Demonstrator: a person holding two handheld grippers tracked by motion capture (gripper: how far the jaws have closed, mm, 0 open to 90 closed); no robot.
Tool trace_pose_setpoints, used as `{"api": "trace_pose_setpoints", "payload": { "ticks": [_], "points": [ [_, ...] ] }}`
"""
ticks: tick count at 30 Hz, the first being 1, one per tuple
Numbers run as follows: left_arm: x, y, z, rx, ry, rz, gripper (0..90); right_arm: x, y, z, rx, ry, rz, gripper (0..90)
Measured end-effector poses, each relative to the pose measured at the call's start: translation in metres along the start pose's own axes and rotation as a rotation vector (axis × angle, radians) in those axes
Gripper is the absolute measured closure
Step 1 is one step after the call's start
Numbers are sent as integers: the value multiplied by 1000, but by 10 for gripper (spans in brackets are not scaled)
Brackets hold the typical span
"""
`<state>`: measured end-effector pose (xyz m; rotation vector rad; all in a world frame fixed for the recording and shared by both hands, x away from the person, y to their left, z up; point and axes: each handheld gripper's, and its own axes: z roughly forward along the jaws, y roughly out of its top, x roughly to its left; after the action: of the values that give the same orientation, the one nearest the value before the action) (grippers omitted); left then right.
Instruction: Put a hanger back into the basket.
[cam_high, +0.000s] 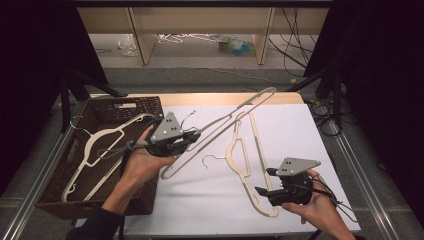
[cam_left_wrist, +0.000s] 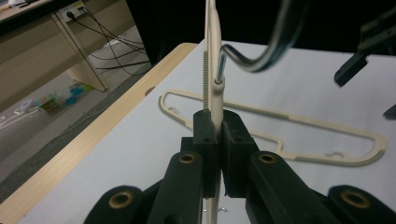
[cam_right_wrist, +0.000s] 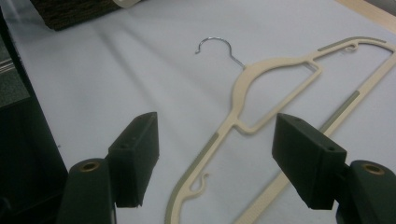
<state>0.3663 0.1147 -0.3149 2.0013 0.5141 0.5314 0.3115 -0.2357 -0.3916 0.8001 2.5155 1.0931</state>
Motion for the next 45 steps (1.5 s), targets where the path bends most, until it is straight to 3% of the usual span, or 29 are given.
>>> {"api": "trace_pose_setpoints", "payload": {
  "ticks": [5,15,19,24,29,35,38,45],
  "points": [
    [3,17,-20,-26,-31,-67,858,0,-3,1,-1,-8,1,326],
    [7,44,-58,-56,-83,-103,858,1,-8,6,25,11,8,316],
    [13,52,-77,-52,-49,-82,858,1,-10,8,34,15,1,315],
    [29,54,-101,-53,-11,-93,858,1,-11,9,43,16,9,312],
    [49,42,-121,-44,71,-128,857,0,-13,10,28,1,12,311],
    [74,15,-138,-9,162,-177,857,-2,-14,11,56,11,22,311],
    [85,4,-146,19,191,-167,858,-3,-15,11,52,6,25,310],
    [106,-27,-164,100,254,-189,858,-3,-17,14,52,2,20,295]
  ]
}}
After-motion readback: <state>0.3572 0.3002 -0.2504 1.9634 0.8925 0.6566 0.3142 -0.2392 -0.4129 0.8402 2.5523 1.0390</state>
